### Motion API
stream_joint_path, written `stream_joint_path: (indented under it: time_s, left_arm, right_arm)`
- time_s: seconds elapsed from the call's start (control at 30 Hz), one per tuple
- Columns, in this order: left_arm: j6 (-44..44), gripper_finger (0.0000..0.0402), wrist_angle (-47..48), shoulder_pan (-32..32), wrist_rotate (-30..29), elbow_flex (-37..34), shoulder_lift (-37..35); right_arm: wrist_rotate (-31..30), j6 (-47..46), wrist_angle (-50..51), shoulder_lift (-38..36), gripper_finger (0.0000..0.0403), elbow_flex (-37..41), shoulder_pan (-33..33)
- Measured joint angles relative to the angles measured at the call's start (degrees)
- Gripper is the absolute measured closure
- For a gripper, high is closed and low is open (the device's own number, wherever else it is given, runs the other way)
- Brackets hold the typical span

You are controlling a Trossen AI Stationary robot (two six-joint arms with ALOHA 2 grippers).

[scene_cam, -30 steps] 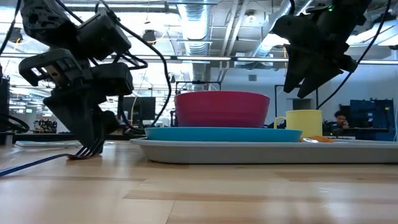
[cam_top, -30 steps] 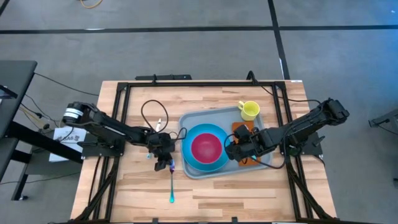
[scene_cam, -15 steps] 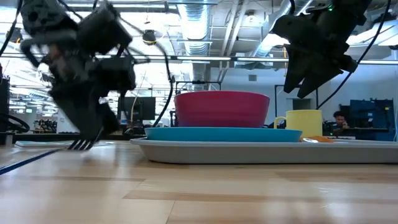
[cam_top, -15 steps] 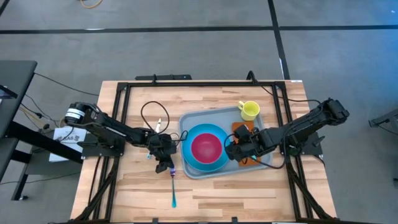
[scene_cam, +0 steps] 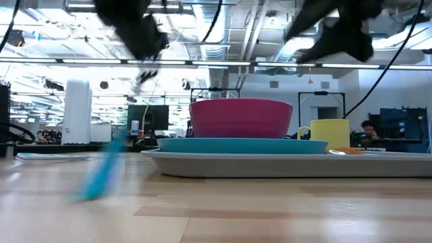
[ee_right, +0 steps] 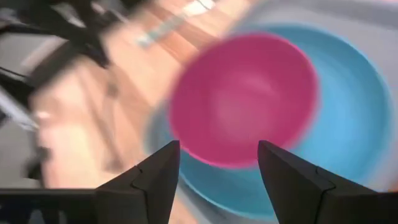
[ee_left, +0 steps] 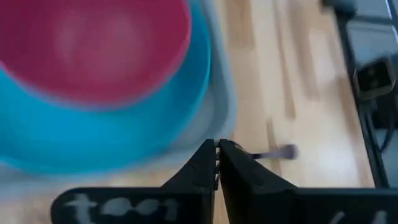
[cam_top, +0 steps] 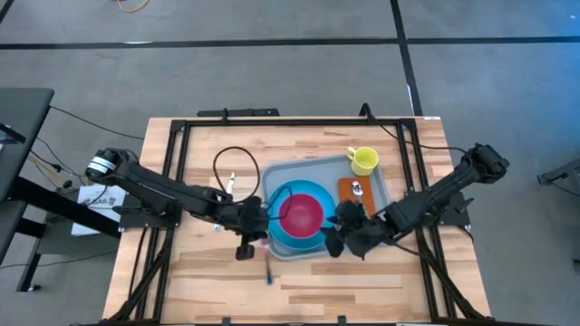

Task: Set up tray
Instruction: Put the blue fork on the brown napkin to the left of the green spoon

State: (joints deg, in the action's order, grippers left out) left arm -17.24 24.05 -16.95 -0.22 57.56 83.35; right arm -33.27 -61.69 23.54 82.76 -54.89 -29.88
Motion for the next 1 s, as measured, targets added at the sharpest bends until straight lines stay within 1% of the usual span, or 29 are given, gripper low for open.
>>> stream_joint_path:
  time_s: [0.1, 0.2, 0.3, 0.43, 0.53, 0.6, 0.7, 0.8, 0.93, 1.0]
  left_arm:
    - [2.64, 0.04, 0.25, -0.8, -3.16, 4.73, 0.02]
    - [4.99, 0.04, 0.1, -1.38, -5.25, 8.27, 0.02]
    - [6.97, 0.04, 0.16, -1.42, -7.07, 10.6, 0.02]
    - [8.73, 0.0401, -0.29, -1.04, -9.43, 11.76, 0.04]
    - [9.51, 0.0401, -0.73, -0.77, -9.62, 11.76, 0.26]
    - [9.58, 0.0401, -0.91, -0.71, -9.95, 11.76, 0.26]
    - [9.6, 0.0401, -1.09, -0.72, -10.66, 11.76, 0.26]
    - [10.56, 0.0401, -1.85, -0.68, -10.82, 11.76, 0.26]
    - [10.63, 0.0401, -1.95, -0.68, -10.99, 11.76, 0.26]
    - [10.85, 0.0401, -2.61, -0.68, -11.47, 11.76, 0.26]
  right_arm:
    - [-3.27, 5.0, -6.92, 0.12, 0.0193, 0.0, -1.88]
    - [-5.66, 10.36, -12.92, 1.87, 0.0195, 0.01, -2.95]
    - [-5.28, 15.25, -19.97, 4.61, 0.0197, -0.02, -2.98]
    - [-1.5, 19.41, -28.7, 7.86, 0.0198, 0.04, -1.41]
    - [3.07, 21.25, -35.3, 9.54, 0.0197, 0.0, 0.68]
    - [6.69, 21.36, -37.89, 10.72, 0.0198, 0.0, 2.39]
    - [10.45, 21.28, -39.53, 11.6, 0.0199, 0.0, 4.92]
    - [11.84, 21.23, -39.84, 13.15, 0.0199, 0.03, 7.13]
    - [15.74, 21.69, -43.26, 13.25, 0.02, -0.02, 8.72]
    - [16.83, 21.71, -43.44, 13.25, 0.0202, -0.02, 9.07]
